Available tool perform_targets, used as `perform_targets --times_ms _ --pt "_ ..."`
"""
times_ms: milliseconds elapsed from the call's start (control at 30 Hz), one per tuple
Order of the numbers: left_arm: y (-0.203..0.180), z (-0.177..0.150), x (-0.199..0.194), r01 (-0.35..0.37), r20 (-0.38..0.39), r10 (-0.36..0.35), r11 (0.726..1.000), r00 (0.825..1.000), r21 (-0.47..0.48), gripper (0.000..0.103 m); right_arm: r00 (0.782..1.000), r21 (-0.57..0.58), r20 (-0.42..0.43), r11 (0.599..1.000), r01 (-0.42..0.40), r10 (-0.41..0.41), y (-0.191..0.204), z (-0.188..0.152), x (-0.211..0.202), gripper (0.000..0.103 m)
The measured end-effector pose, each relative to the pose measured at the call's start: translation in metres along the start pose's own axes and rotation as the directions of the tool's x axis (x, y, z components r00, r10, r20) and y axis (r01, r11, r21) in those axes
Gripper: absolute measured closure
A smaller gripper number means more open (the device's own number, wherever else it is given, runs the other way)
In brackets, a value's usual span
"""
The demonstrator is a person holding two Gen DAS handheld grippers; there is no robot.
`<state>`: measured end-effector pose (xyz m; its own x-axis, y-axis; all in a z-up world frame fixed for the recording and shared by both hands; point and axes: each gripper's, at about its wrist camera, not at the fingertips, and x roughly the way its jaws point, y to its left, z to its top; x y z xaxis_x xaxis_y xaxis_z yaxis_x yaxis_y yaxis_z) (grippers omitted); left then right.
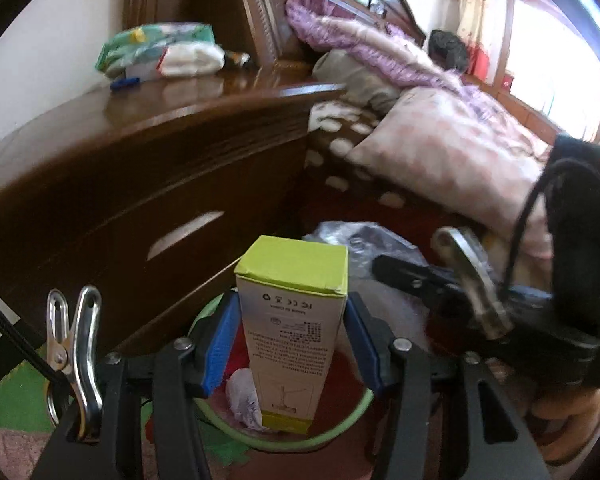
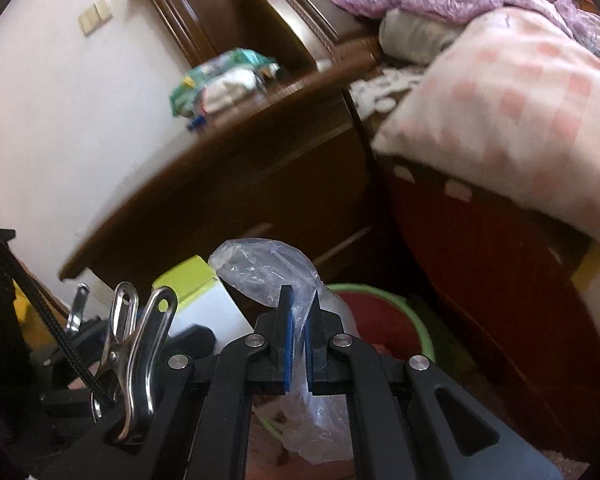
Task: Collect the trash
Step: 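Open the left tool to drop the box while the right tool drops the bag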
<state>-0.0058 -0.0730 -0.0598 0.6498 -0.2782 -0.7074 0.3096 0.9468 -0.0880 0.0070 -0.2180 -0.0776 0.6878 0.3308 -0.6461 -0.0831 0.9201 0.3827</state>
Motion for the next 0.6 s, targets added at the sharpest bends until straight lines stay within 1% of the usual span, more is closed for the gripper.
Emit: perform_targets --times_ms 33,133,233,300,433,600 --pt "0.002 0.0 0.007 0.0 -0.02 0.0 1.0 1.0 -0.006 0.047 1.0 0.003 -0.007 1.0 0.006 -0.006 -0.001 -0.001 0.003 0.098" --pt "0.006 -0.002 0.021 0.004 -0.047 -0.005 1.0 0.999 -0.015 0.047 1.0 0.024 -0.02 0.999 0.024 -0.024 -0.004 -0.004 0.008 0.098" --pt "0.006 -0.005 0.03 0.003 -0.052 -0.004 1.0 0.999 -0.017 0.047 0.999 0.027 -0.034 0.999 0.036 -0.035 -0.002 -0.007 0.013 0.097" --pt "0.007 -0.006 0.035 -0.012 -0.057 0.011 1.0 0.998 -0.015 0.047 0.998 0.029 -0.053 0.999 0.042 -0.04 -0.001 -0.009 0.02 0.097" --pt "0.017 -0.01 0.053 -0.003 -0.094 -0.002 0.998 0.996 -0.06 0.047 0.995 0.044 -0.09 0.998 0.051 -0.047 -0.004 -0.012 0.032 0.097" --pt "0.027 -0.015 0.067 -0.02 -0.133 0.007 0.996 0.991 -0.091 0.047 0.989 0.001 -0.112 0.996 0.093 -0.092 0.0 -0.015 0.043 0.097"
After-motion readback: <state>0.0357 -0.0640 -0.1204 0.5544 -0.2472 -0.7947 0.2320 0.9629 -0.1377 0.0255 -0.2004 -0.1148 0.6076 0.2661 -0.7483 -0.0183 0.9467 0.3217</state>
